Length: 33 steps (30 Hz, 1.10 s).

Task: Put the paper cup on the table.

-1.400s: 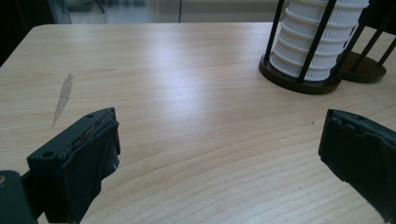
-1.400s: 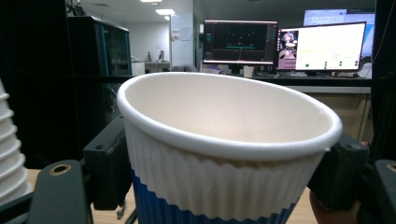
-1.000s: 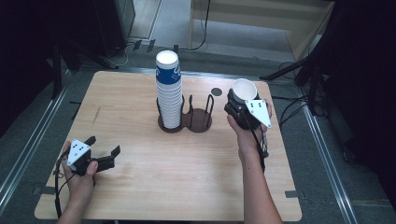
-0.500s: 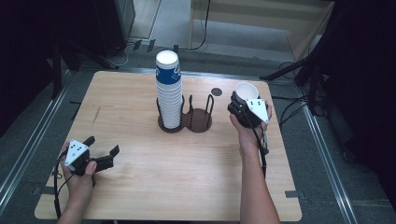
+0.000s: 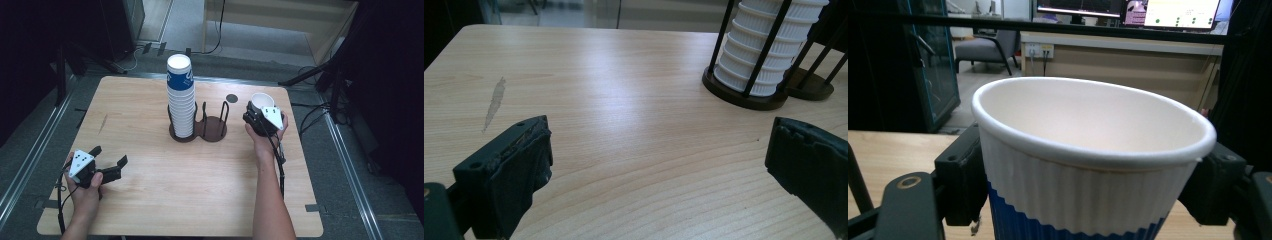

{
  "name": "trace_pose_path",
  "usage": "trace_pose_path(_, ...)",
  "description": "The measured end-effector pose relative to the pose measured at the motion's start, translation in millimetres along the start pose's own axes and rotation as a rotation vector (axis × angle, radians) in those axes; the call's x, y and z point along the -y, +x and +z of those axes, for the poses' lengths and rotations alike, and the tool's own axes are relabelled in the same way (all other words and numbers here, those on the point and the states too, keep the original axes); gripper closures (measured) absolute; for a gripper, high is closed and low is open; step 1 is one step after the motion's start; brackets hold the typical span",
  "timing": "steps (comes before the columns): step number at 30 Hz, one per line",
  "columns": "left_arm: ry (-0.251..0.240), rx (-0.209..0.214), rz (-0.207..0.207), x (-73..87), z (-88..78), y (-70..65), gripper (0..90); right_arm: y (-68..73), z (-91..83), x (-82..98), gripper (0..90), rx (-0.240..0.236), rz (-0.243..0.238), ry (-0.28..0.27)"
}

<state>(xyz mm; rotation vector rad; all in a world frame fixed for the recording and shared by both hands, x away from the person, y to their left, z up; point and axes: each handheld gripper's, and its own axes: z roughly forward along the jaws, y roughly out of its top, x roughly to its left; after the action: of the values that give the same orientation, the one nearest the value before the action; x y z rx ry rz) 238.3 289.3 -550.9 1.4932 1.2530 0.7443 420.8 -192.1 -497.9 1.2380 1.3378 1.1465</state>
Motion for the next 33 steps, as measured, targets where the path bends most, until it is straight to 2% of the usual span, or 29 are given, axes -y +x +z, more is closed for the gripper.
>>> trace_pose_path(6, -0.001, -0.001, 0.000, 0.0, -0.1, 0.0, 0.0, -1.7, 3.2, 9.7, 19.6, 0.012, -0.009, 0.028)
trace_pose_path(9, 0.000, 0.000, 0.000, 0.0, 0.0, 0.3, 0.0, -4.0, 5.7, 19.4, 19.4, 0.029, -0.027, 0.068)
trace_pose_path(15, 0.002, 0.001, -0.005, -0.1, 0.2, 0.4, 0.0, -9.8, 7.6, 30.4, 19.2, 0.055, -0.023, 0.105)
trace_pose_path(22, 0.000, 0.003, -0.011, -0.1, 0.4, 0.7, 0.0, -12.2, 6.8, 36.2, 18.7, 0.071, -0.029, 0.123)
trace_pose_path(33, 0.001, 0.002, -0.017, -0.2, 0.6, 1.4, 0.0, -14.6, 5.4, 41.4, 17.6, 0.072, -0.022, 0.144)
